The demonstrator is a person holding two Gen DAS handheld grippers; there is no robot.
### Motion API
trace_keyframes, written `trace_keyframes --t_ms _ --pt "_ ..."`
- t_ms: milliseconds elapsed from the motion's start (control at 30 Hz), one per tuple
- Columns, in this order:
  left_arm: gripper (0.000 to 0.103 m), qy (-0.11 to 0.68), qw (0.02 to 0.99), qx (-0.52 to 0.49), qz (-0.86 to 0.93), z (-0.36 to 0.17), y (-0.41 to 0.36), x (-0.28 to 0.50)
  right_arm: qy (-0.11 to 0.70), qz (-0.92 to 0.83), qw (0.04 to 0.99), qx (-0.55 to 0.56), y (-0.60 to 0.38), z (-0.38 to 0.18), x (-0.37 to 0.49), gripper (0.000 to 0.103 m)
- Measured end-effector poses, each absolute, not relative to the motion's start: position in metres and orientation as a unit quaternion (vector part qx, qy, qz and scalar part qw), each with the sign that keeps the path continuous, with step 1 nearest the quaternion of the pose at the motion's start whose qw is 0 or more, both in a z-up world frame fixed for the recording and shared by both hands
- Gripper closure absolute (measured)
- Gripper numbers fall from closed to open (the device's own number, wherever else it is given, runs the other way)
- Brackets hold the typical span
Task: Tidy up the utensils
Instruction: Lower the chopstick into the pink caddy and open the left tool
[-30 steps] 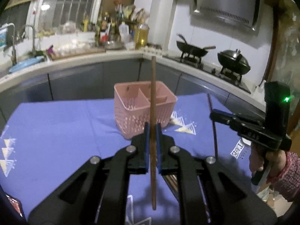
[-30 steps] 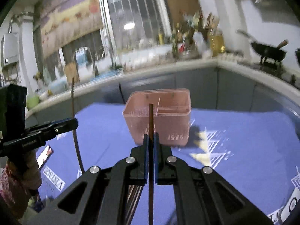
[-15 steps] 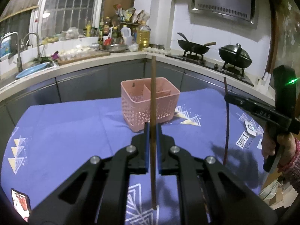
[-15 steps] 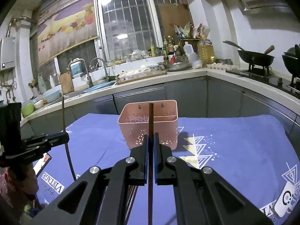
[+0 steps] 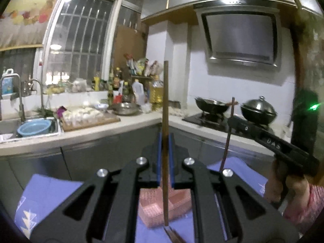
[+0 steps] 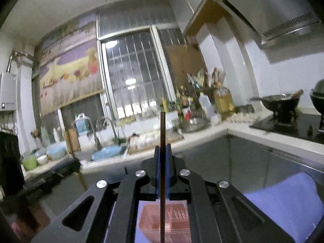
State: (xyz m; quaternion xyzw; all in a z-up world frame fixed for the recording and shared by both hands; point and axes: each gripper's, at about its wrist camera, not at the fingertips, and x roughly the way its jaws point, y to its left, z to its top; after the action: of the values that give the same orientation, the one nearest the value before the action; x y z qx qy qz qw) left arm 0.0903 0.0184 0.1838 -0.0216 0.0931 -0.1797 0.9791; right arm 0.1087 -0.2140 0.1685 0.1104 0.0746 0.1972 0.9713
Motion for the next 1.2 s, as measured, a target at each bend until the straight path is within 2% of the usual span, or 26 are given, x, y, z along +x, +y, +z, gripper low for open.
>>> trace_keyframes --t_ms 167,467,833,1167,1200 --pt "0.097 0.123 0.979 -0.016 -0.16 0.164 0.005 0.148 0.071 0.207 0.972 0.084 -0.177 0.159 0.158 0.098" --pt "0.097 0.2 0.969 -0.008 -0.148 0.099 0.005 0.209 0.14 0.216 0.963 0.079 -0.165 0.104 0.216 0.098" --pt "0.097 0.229 0.963 -0.015 -0.14 0.069 0.007 0.228 0.148 0.219 0.96 0.091 -0.155 0.096 0.235 0.098" --pt "0.097 0.28 0.952 -0.013 -0.126 0.047 0.009 0.236 0.223 0.217 0.949 0.05 -0.141 0.06 0.242 0.098" --pt "0.092 0.287 0.95 -0.015 -0.123 0.046 0.009 0.236 0.231 0.22 0.946 0.05 -0.14 0.057 0.243 0.098"
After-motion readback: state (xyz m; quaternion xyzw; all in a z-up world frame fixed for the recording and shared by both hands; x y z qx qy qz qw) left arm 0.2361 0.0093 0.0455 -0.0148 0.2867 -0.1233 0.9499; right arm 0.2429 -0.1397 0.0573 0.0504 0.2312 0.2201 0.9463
